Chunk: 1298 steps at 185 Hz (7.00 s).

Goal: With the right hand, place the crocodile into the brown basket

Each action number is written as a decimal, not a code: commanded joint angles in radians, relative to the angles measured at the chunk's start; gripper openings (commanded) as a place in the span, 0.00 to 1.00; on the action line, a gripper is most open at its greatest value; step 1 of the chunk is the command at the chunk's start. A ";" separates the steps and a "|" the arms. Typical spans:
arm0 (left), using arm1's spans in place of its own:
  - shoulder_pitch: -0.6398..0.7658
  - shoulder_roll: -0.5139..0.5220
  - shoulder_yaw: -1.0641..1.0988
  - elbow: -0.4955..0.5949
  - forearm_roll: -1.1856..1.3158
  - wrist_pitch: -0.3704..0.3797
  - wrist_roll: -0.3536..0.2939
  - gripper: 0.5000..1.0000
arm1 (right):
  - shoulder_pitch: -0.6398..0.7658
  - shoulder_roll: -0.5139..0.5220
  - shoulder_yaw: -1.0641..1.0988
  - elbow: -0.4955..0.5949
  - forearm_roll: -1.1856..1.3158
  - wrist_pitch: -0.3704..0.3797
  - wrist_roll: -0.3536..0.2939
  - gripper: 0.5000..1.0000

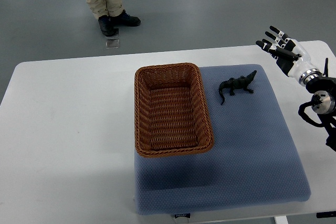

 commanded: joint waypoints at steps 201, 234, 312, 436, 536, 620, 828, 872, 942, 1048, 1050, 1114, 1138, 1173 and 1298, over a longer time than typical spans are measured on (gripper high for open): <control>0.000 0.000 0.000 0.000 0.000 0.000 0.000 1.00 | 0.008 -0.006 -0.011 0.001 -0.015 0.003 0.003 0.86; 0.000 0.000 0.000 0.000 0.000 0.000 0.000 1.00 | 0.011 -0.030 -0.015 0.004 -0.074 0.034 0.006 0.86; 0.000 0.000 0.000 0.000 0.000 0.000 0.000 1.00 | 0.056 -0.131 -0.172 0.162 -0.627 0.017 0.028 0.86; 0.000 0.000 0.000 0.000 0.000 0.000 0.000 1.00 | 0.245 -0.265 -0.744 0.262 -0.928 -0.213 0.041 0.86; 0.000 0.000 0.000 0.000 0.000 0.000 0.000 1.00 | 0.300 -0.213 -0.917 0.240 -1.031 -0.276 0.032 0.86; 0.000 0.000 0.000 0.000 0.000 0.000 0.000 1.00 | 0.314 -0.136 -0.982 0.148 -1.062 -0.322 0.028 0.80; 0.000 0.000 0.000 0.000 0.000 0.000 0.000 1.00 | 0.311 -0.090 -1.012 0.081 -1.141 -0.396 0.005 0.54; 0.000 0.000 0.000 0.000 0.000 0.000 0.000 1.00 | 0.311 -0.091 -1.014 0.067 -1.150 -0.396 0.005 0.42; 0.000 0.000 0.000 0.000 0.000 0.000 0.000 1.00 | 0.307 -0.082 -1.019 0.061 -1.157 -0.396 0.005 0.40; 0.000 0.000 0.000 0.000 0.000 0.000 0.000 1.00 | 0.304 -0.081 -1.017 0.045 -1.154 -0.409 -0.011 0.00; 0.000 0.000 0.000 0.000 0.002 0.000 0.000 1.00 | 0.304 -0.081 -1.015 0.044 -1.154 -0.411 -0.011 0.00; 0.000 0.000 0.000 0.000 0.000 0.000 0.001 1.00 | 0.307 -0.101 -1.002 0.039 -1.140 -0.442 -0.008 0.00; 0.000 0.000 0.000 0.000 0.000 0.000 0.000 1.00 | 0.343 -0.113 -0.997 0.053 -1.134 -0.478 0.003 0.00; 0.000 0.000 0.000 0.000 0.000 0.000 0.000 1.00 | 0.401 -0.136 -0.997 0.172 -1.132 -0.503 0.014 0.00; 0.000 0.000 0.000 0.000 0.000 0.000 0.000 1.00 | 0.424 -0.026 -1.002 0.432 -1.143 -0.502 0.092 0.00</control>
